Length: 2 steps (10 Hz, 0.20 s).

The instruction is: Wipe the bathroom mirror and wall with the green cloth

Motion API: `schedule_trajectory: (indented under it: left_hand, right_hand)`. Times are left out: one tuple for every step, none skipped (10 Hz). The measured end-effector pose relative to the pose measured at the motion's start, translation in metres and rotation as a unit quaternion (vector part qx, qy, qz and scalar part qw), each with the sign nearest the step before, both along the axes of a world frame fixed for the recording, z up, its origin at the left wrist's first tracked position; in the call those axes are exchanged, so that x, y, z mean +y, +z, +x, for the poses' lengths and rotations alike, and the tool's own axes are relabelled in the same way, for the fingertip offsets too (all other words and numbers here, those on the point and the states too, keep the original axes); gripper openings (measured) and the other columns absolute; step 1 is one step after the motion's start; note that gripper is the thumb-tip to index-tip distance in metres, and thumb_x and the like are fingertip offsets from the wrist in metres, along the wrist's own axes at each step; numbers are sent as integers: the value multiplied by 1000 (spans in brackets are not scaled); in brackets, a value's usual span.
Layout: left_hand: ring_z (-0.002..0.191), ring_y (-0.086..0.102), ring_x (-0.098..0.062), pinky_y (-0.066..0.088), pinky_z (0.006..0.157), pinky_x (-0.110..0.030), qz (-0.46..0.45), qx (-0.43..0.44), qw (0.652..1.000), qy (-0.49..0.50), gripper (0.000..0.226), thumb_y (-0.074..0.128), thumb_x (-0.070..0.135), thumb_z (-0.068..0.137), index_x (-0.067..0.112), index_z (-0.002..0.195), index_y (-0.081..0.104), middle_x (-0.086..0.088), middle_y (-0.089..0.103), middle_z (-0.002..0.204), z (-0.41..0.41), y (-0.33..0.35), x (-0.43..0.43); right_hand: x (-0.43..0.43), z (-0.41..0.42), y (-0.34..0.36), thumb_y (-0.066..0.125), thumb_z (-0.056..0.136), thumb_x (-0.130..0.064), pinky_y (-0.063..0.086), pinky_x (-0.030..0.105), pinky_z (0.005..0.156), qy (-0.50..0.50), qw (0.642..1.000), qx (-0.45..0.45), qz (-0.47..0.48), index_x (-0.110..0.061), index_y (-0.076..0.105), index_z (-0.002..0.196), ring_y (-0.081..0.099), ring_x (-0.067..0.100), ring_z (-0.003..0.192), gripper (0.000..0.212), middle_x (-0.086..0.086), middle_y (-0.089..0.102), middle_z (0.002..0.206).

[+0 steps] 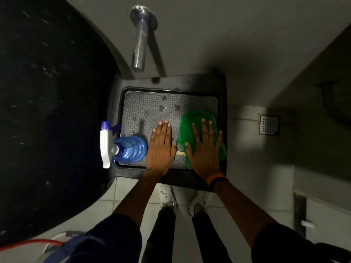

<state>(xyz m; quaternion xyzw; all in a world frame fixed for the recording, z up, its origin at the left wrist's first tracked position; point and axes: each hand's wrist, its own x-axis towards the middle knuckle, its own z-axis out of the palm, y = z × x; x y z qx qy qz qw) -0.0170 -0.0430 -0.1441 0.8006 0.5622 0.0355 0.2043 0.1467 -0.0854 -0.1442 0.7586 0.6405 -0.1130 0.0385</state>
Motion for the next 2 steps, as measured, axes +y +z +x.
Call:
schedule_trajectory:
  left_hand:
    - [157, 16, -32, 19, 128, -50, 14, -22, 1000, 15, 62, 43, 22, 104, -1, 157, 24, -19, 23, 167, 7, 12, -1]
    - [158, 10, -29, 13, 129, -47, 34, -51, 998, 9, 64, 40, 26, 103, 2, 159, 19, -17, 17, 169, 11, 37, 2]
  right_hand:
    - [5, -4, 18, 33, 102, -57, 14, 66, 125, -18, 999, 25, 28, -20, 19, 163, 8, 34, 160, 73, 14, 12, 172]
    - [9, 1, 44, 37, 102, -56, 15, 63, 126, -18, 996, 52, 73, -18, 22, 162, 7, 32, 160, 72, 13, 12, 172]
